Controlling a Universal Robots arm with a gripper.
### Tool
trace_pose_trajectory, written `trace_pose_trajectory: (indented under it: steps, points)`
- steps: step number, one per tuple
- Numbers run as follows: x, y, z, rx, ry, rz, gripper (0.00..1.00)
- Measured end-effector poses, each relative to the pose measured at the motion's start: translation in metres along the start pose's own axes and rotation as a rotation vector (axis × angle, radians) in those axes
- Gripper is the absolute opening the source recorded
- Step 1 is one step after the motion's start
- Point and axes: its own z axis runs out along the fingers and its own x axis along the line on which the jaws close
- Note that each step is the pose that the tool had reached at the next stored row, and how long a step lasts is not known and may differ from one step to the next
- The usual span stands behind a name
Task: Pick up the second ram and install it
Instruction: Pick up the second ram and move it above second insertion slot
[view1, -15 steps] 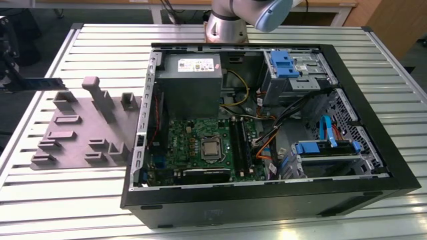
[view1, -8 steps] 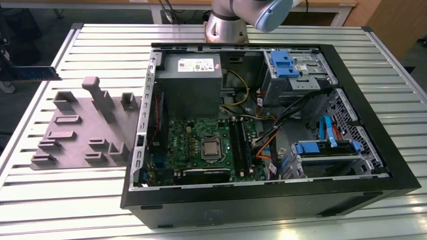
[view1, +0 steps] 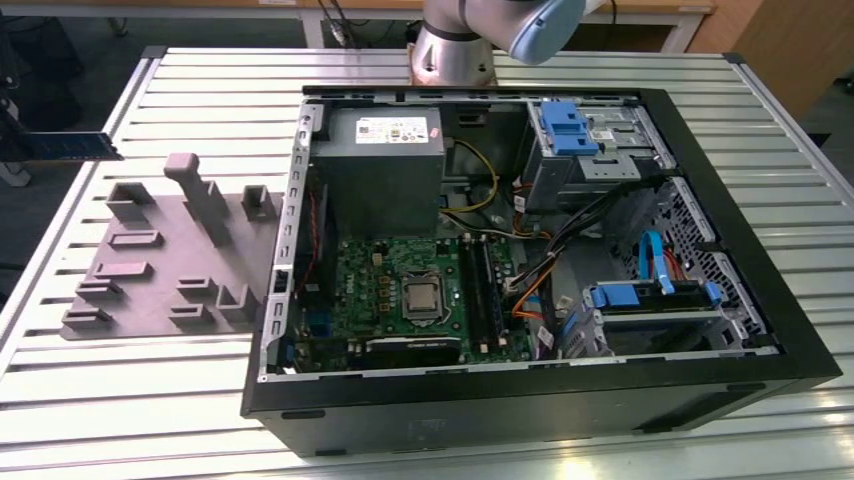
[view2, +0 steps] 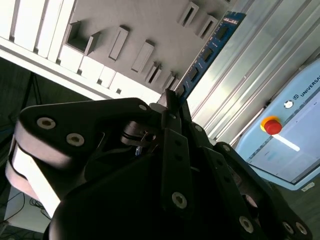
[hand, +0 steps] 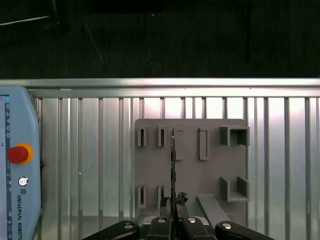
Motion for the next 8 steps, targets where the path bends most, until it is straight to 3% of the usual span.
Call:
trace_pose_trajectory:
  steps: [8]
  points:
    - [-0.0002,-0.0184,0.0001,0.0002,-0.0001,0.000,0.14]
